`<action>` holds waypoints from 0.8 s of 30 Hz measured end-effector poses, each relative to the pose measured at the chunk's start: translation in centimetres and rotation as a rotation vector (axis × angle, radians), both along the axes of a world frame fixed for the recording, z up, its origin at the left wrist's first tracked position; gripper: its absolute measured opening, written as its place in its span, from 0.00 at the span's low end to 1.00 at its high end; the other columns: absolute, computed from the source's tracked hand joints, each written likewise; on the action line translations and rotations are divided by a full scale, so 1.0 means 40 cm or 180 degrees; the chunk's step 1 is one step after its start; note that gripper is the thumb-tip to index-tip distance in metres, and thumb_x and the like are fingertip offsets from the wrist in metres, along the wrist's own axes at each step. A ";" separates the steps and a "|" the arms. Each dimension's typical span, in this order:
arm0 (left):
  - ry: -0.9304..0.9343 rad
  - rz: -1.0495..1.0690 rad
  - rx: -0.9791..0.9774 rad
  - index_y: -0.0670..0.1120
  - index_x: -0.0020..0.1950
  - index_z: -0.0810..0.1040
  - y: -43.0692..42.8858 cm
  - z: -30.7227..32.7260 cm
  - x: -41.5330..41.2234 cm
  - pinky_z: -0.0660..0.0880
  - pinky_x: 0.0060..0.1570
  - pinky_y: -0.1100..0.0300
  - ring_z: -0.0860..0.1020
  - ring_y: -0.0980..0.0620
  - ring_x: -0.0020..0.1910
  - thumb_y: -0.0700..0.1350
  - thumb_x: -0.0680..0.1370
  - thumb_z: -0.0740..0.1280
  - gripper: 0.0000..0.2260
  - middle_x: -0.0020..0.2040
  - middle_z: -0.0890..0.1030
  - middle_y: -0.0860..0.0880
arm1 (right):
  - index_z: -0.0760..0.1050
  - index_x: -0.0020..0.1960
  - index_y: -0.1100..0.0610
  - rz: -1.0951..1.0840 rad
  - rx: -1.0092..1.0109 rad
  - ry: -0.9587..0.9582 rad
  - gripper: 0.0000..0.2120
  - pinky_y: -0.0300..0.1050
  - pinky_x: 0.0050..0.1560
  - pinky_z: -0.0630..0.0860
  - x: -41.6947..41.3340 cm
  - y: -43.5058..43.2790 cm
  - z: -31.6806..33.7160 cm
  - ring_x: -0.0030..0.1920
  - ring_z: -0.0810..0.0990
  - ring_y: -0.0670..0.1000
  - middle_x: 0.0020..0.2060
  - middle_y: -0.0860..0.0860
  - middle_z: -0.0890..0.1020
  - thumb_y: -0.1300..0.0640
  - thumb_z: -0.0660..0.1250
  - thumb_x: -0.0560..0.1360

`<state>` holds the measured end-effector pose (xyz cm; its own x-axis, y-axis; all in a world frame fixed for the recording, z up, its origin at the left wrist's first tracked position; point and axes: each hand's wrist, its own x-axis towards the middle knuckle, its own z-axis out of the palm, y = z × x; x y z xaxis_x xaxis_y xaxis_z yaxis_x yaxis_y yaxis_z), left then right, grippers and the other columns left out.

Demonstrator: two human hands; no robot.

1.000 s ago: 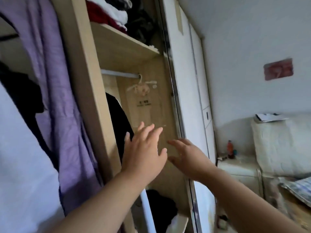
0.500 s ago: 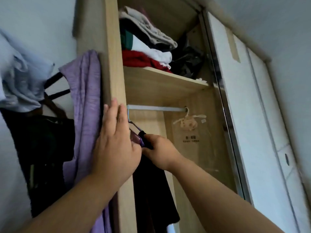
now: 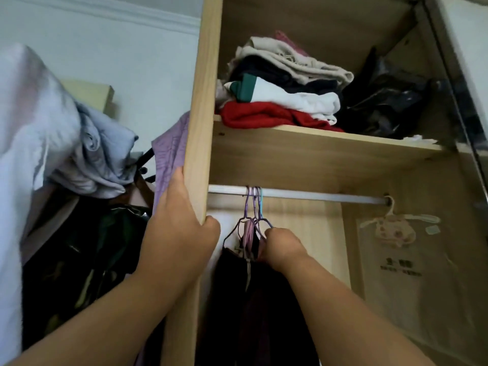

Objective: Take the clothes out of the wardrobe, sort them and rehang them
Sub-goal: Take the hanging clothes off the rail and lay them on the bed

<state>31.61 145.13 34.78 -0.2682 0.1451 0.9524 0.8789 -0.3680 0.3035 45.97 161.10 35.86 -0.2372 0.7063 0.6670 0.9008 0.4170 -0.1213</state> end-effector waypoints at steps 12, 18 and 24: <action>0.0061 0.0136 0.0109 0.53 0.73 0.60 -0.017 -0.002 0.014 0.67 0.44 0.57 0.76 0.41 0.52 0.44 0.67 0.66 0.34 0.57 0.77 0.45 | 0.76 0.50 0.56 -0.0019 0.0140 0.0571 0.08 0.41 0.41 0.68 0.046 0.064 0.027 0.49 0.79 0.57 0.50 0.56 0.81 0.62 0.61 0.73; 0.0006 0.0046 0.0098 0.52 0.71 0.61 -0.020 -0.006 0.016 0.65 0.43 0.59 0.73 0.48 0.47 0.42 0.68 0.67 0.32 0.56 0.77 0.48 | 0.76 0.51 0.57 0.0121 0.0341 0.0988 0.10 0.42 0.41 0.68 0.072 0.023 0.071 0.44 0.76 0.58 0.49 0.57 0.81 0.62 0.58 0.75; -0.0044 0.0108 -0.0052 0.48 0.76 0.55 -0.029 -0.006 0.023 0.70 0.56 0.51 0.73 0.41 0.60 0.43 0.71 0.66 0.36 0.65 0.73 0.43 | 0.77 0.51 0.57 0.0229 0.0536 0.1063 0.09 0.43 0.42 0.68 0.169 -0.061 0.056 0.51 0.78 0.60 0.49 0.58 0.81 0.58 0.58 0.78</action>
<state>32.54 143.96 34.53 -0.2865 0.1512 0.9461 0.8864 -0.3328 0.3216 52.73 158.67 38.09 -0.0321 0.5696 0.8213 0.7909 0.5170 -0.3276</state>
